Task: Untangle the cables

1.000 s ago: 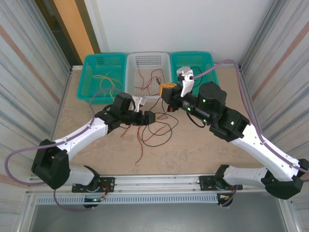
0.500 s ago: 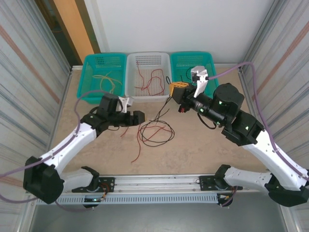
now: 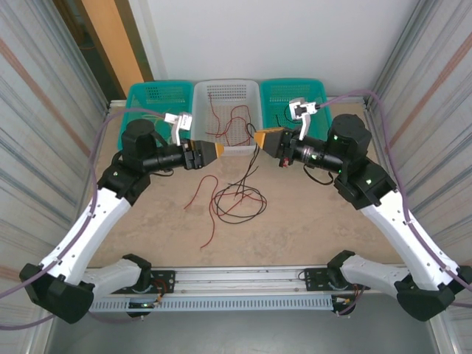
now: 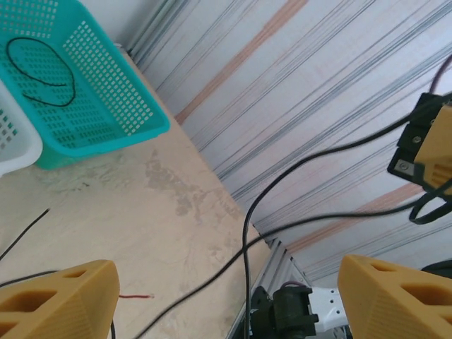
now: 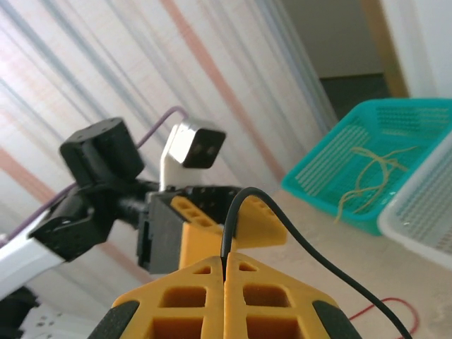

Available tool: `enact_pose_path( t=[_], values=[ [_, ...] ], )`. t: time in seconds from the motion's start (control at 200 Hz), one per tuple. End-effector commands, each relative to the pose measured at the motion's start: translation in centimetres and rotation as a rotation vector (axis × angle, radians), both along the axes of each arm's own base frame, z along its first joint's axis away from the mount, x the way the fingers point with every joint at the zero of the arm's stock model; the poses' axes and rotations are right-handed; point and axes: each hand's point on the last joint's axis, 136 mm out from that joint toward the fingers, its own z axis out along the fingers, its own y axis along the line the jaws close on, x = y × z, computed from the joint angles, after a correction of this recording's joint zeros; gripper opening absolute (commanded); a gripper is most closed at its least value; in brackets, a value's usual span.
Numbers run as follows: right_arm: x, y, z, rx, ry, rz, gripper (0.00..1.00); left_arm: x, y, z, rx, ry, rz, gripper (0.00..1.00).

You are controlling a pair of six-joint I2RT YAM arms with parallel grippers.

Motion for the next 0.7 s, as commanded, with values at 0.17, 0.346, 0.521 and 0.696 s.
enact_pose_path(
  t=[0.17, 0.346, 0.521, 0.696],
  values=[
    [-0.6, 3.2, -1.3, 0.044, 0.073, 0.17, 0.0, -2.1, -1.6, 4.5, -0.115, -0.141, -0.133, 0.73],
    [-1.1, 5.4, -2.3, 0.029, 0.088, 0.231, 0.0, -3.2, -2.2, 4.6, -0.101, -0.206, -0.161, 0.67],
    [-1.5, 6.5, -2.7, 0.023, 0.096, 0.264, 0.0, -2.5, -2.2, 3.9, -0.073, -0.21, -0.132, 0.45],
    [-1.7, 6.4, -2.8, 0.024, 0.096, 0.268, 0.0, -2.5, -1.9, 4.2, -0.079, -0.236, -0.112, 0.28]
  ],
)
